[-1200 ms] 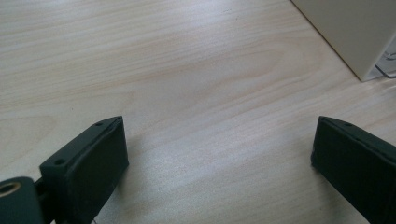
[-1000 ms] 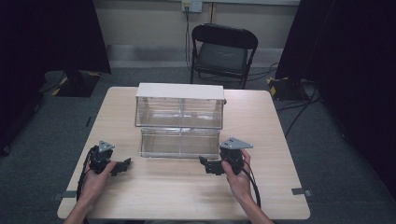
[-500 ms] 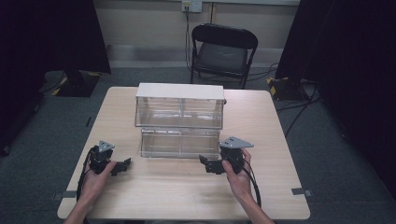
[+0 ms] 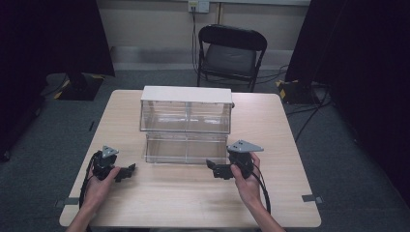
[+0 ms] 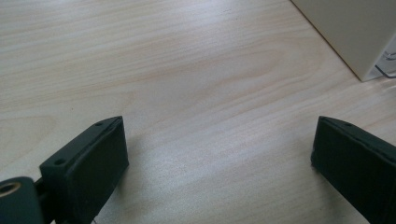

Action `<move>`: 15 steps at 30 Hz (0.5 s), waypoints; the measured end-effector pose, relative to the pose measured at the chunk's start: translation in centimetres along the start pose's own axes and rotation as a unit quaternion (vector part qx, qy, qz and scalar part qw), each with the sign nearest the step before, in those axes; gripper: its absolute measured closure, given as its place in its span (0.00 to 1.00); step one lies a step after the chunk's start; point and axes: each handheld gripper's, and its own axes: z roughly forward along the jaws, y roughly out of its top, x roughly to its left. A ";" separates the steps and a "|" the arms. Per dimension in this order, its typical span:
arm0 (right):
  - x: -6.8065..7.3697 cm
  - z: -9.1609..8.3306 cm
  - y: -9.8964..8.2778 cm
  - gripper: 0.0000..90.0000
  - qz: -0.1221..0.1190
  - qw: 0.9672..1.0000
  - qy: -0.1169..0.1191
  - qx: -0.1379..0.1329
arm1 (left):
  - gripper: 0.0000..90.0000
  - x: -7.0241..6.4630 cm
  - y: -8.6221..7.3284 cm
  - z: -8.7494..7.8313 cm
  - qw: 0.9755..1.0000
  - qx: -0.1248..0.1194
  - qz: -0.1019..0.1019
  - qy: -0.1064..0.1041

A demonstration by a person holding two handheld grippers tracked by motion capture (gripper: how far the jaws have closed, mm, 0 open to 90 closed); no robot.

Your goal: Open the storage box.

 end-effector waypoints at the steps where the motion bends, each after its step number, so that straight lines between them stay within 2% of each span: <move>1: 0.0 0.0 0.1 0.07 0.000 1.000 0.000 -0.002 | 0.04 0.0 0.0 0.0 1.000 0.000 0.001 0.001; 15: -0.1 -0.2 0.6 0.08 0.003 1.000 -0.006 -0.008 | 0.04 0.0 0.0 0.0 1.000 0.000 0.001 0.001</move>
